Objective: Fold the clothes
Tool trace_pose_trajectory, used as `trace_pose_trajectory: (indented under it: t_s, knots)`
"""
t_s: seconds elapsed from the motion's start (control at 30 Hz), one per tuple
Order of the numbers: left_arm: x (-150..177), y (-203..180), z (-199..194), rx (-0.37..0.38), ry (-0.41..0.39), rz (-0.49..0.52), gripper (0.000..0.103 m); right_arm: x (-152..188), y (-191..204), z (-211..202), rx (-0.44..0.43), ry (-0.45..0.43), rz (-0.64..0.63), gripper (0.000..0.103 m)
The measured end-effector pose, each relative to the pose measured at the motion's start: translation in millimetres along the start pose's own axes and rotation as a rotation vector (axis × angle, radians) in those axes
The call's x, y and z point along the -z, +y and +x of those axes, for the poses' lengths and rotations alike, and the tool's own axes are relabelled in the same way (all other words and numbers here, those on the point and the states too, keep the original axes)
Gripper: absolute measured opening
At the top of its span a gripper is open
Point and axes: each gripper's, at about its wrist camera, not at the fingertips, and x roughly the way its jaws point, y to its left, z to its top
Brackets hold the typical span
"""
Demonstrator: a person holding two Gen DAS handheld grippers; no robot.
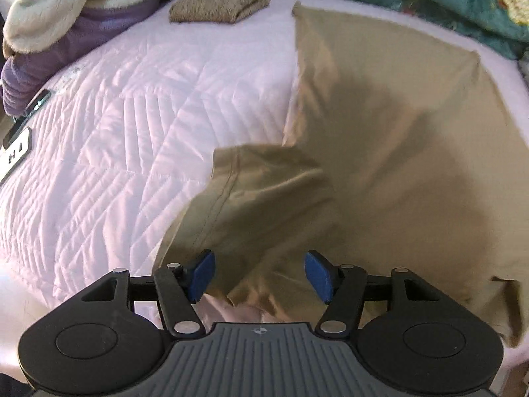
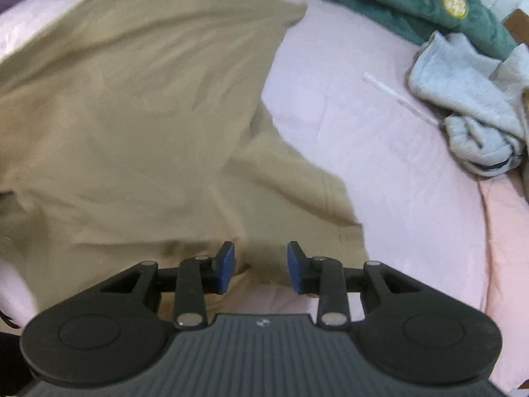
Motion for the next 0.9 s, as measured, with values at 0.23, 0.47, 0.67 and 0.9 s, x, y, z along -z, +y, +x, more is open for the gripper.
trace_pose_trajectory:
  t_s: [0.23,0.47,0.67,0.9]
  knots:
    - [14,-29,-49,0.056,-0.017,0.055,0.064,-2,23,-52,-0.033,-0.043,0.026,0.056]
    - [41,-58,-45,0.078,0.042,0.11,0.064,9,41,-68,-0.037,-0.038,0.031,0.072]
    - [56,-76,-32,0.078,0.083,0.131,0.064,26,16,-48,-0.042,-0.003,0.129,0.073]
    - [67,-117,-22,0.135,0.094,0.198,0.064,31,34,-44,-0.116,-0.015,0.117,0.073]
